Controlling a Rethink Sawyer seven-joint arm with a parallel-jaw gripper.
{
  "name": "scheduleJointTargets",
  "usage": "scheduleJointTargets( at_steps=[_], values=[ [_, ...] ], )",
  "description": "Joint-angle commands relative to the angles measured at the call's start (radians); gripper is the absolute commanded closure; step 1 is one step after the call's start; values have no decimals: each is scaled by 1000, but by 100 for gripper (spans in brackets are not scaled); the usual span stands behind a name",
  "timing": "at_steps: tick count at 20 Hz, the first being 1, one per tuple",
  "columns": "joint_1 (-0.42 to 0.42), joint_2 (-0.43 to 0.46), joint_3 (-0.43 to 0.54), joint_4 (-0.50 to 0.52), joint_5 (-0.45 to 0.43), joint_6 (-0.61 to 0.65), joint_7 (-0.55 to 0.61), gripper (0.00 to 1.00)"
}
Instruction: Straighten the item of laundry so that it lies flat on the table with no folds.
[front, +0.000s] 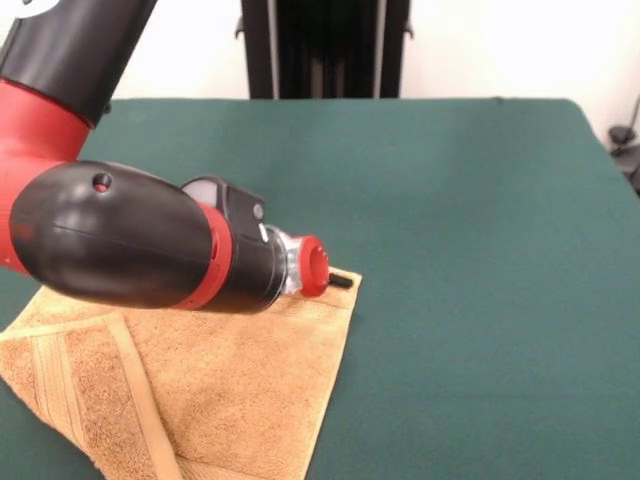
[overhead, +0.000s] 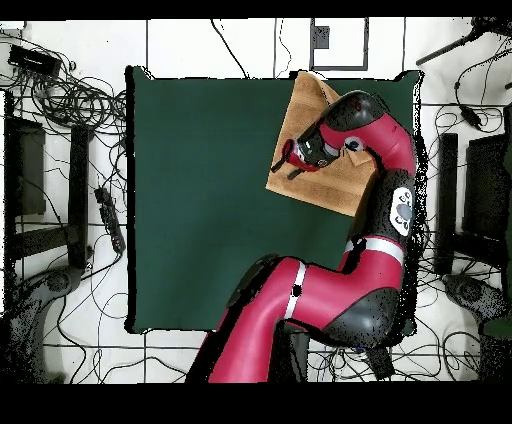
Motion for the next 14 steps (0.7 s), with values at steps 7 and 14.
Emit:
scheduleJointTargets(
  at_steps=[7,14],
  values=[
    [92,-346,141,801,-26,-106,-23,0],
    [42,-176,159,498,-84,-129,48,0]
  ],
)
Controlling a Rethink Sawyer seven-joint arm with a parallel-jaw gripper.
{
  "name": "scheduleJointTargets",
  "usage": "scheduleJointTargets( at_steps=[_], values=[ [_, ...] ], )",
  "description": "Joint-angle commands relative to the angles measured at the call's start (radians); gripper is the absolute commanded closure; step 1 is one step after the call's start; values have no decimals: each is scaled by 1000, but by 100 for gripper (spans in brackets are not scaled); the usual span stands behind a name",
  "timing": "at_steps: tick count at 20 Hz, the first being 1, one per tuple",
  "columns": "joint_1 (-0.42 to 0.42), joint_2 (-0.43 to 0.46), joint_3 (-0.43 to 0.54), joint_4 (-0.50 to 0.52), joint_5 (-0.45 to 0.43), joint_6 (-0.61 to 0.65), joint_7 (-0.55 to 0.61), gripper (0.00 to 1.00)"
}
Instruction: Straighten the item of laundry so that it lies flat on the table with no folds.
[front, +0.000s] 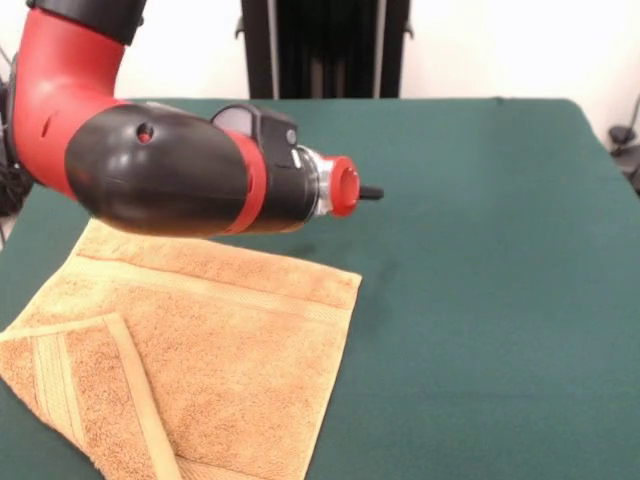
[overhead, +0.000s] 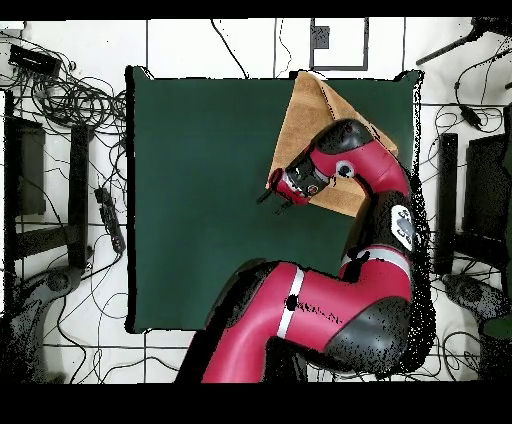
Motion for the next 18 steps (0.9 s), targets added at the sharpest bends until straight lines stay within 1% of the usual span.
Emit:
scheduleJointTargets(
  at_steps=[1,3,4,5,7,8,9,11,14,16,18],
  values=[
    [-12,74,134,-56,-65,-73,31,0],
    [-39,49,148,-110,-81,-9,-7,0],
    [-50,35,140,-154,-95,41,7,0],
    [-60,31,131,-212,-102,77,37,0],
    [-79,48,110,-358,-117,127,86,0],
    [-86,59,91,-422,-121,131,110,0],
    [-93,77,64,-490,-118,171,155,0],
    [-105,109,20,-586,-96,204,229,0],
    [-122,142,-66,-690,-66,229,247,0],
    [-132,142,-106,-721,-51,245,220,0],
    [-139,146,-146,-745,-25,226,187,0]
  ],
)
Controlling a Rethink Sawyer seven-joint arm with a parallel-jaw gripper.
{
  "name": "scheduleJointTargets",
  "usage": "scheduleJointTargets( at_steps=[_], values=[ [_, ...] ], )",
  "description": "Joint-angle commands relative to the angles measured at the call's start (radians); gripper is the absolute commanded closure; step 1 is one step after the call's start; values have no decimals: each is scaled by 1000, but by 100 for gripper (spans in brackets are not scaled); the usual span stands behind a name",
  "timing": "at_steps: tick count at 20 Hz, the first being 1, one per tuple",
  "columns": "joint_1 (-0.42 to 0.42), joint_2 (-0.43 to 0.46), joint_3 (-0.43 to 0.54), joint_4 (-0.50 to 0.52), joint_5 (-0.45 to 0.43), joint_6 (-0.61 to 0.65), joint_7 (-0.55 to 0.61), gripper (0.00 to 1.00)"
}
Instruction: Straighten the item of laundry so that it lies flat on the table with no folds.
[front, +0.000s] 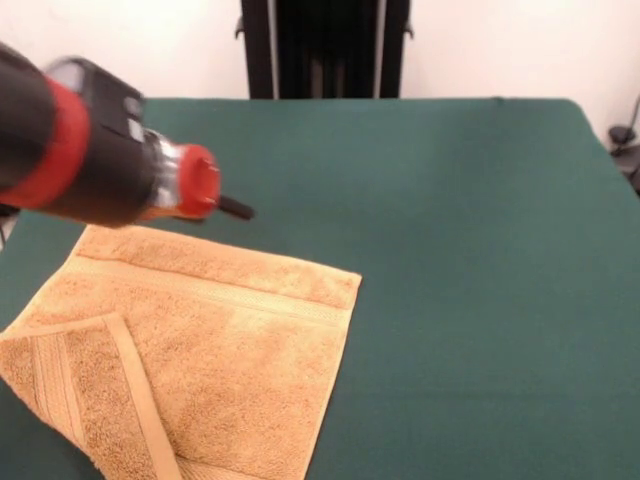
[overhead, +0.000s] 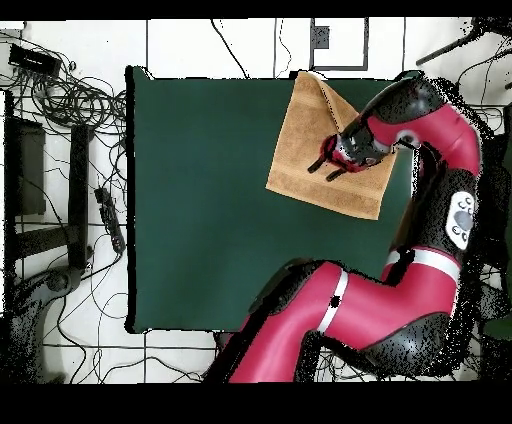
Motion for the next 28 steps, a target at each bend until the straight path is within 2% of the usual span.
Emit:
scheduleJointTargets(
  at_steps=[1,9,12,18,21,25,28],
  values=[
    [-6,80,-129,-267,97,76,178,0],
    [-36,167,-344,-314,317,-1,182,0],
    [-54,219,-481,-339,454,-29,161,0],
    [-123,312,-866,-392,811,-120,122,0],
    [-151,340,-1019,-402,974,-129,117,0],
    [-162,359,-1127,-407,1122,-121,47,0],
    [-163,379,-1186,-406,1190,-141,76,0]
  ],
)
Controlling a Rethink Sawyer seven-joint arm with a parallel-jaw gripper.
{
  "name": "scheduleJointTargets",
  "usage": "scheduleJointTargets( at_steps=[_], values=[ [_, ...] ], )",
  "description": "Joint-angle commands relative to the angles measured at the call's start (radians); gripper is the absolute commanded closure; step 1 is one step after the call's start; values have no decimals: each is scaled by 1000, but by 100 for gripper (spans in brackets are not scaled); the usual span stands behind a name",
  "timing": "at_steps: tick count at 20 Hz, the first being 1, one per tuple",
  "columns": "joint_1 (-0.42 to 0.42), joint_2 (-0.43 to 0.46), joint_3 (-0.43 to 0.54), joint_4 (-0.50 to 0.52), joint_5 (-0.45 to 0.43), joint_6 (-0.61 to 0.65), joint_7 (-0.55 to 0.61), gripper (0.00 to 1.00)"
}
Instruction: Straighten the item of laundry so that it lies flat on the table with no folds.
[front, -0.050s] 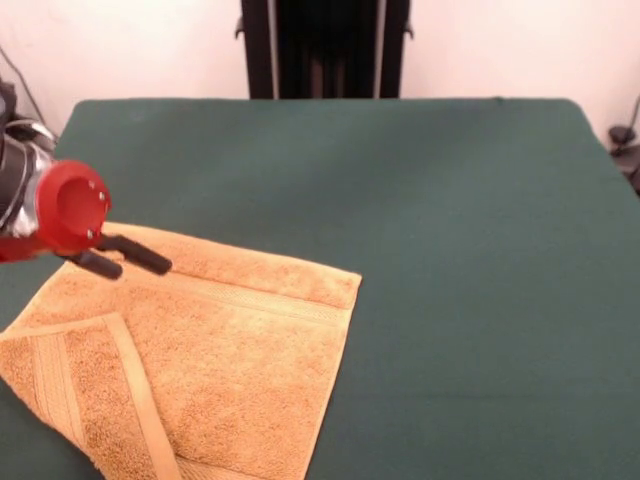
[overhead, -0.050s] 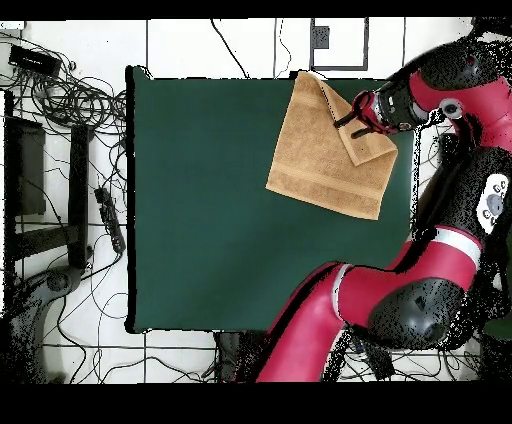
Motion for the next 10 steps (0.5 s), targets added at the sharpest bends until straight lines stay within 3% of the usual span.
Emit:
scheduleJointTargets(
  at_steps=[1,5,10],
  values=[
    [20,86,-289,-5,196,-107,97,0],
    [17,110,-356,-10,319,-85,141,0],
    [24,114,-395,-24,485,39,150,0]
  ],
)
